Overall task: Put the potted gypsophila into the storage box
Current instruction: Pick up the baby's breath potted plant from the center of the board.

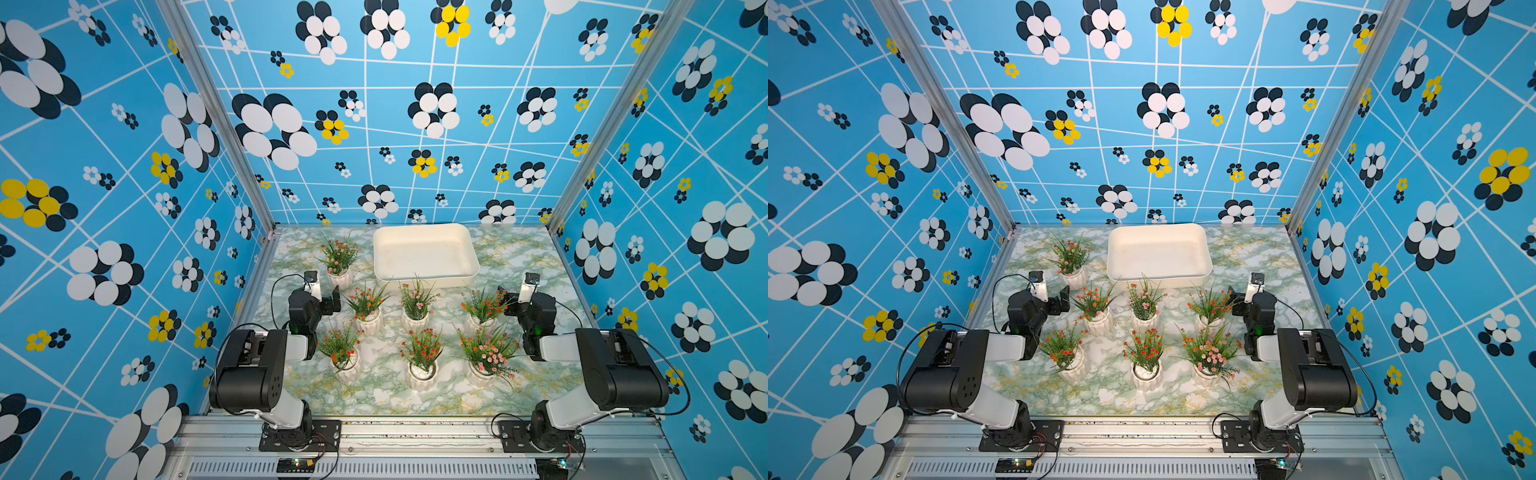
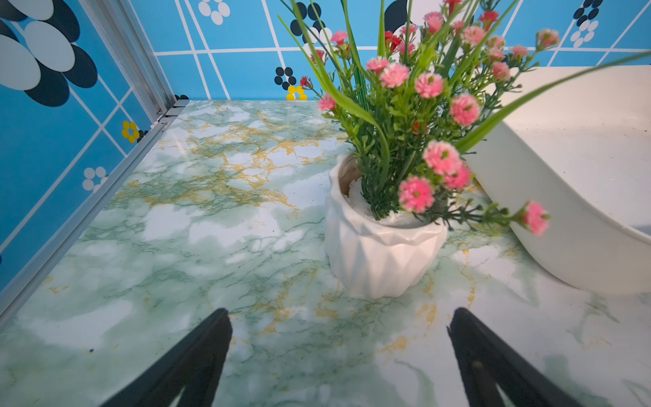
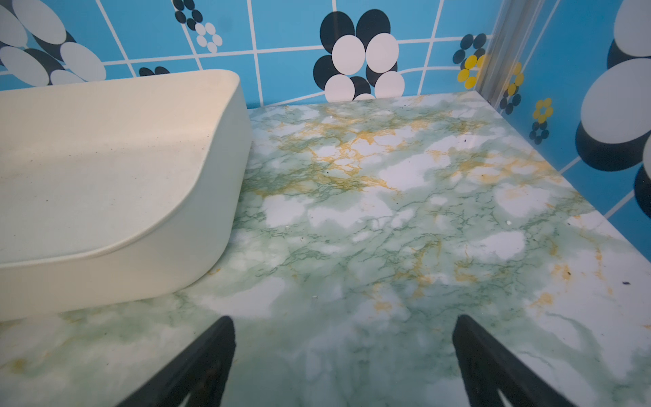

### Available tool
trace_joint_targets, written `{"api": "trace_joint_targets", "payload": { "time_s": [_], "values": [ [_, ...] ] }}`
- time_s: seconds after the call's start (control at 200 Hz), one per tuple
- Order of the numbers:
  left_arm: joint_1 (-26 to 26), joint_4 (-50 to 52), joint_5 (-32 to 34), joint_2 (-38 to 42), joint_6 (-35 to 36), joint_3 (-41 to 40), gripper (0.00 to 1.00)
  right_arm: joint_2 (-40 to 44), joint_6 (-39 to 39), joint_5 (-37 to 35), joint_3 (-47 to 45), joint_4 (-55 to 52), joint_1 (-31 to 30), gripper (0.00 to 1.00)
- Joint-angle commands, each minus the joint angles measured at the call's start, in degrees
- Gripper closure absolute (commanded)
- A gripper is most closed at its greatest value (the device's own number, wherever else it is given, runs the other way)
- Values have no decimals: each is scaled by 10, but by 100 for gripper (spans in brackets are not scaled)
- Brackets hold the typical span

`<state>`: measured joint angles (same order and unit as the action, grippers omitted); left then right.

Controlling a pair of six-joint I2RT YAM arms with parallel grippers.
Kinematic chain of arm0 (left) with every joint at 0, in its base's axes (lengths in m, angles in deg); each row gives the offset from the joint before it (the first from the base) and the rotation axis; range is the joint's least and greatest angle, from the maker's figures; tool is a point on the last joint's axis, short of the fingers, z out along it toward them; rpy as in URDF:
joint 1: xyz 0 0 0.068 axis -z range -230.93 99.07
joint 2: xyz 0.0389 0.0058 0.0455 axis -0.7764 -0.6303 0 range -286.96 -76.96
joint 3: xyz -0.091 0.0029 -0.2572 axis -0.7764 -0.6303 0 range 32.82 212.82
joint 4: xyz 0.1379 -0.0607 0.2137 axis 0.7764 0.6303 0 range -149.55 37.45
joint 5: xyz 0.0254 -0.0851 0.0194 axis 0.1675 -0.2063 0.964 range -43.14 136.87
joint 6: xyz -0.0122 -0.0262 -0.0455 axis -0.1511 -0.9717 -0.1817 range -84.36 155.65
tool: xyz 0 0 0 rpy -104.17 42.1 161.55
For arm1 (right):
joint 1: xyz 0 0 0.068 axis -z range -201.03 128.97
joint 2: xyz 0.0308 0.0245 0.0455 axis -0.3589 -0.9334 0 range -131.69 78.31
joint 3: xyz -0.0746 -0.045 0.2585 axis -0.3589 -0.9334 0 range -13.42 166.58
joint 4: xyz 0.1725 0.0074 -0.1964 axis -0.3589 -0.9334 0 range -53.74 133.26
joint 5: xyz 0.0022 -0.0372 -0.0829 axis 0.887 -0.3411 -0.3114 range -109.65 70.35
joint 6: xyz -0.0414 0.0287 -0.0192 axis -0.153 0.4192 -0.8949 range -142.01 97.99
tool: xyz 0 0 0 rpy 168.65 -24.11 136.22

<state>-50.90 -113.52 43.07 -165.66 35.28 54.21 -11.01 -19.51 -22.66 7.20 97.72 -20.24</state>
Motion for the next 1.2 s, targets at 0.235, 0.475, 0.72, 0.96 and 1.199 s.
{"api": "trace_joint_targets", "payload": {
  "time_s": [0.235, 0.475, 0.72, 0.96, 1.199],
  "values": [
    [-2, 2, 1, -3, 2, 4, 0, 0, -1, 9, 7, -1, 3, 1],
    [-5, 33, 17, 34, -6, 2, 1, 4, 1, 11, 2, 6, 3, 1],
    [-5, 254, 92, 166, -34, 57, 0, 62, 0, 30, 2, -44, 6, 1],
    [-14, 538, 218, 268, -150, 175, 0, 148, 41, 54, 138, -380, 16, 1],
    [-39, 714, 217, 273, -206, 288, 1, 94, 85, -37, 399, -822, 17, 1]
  ]
}}
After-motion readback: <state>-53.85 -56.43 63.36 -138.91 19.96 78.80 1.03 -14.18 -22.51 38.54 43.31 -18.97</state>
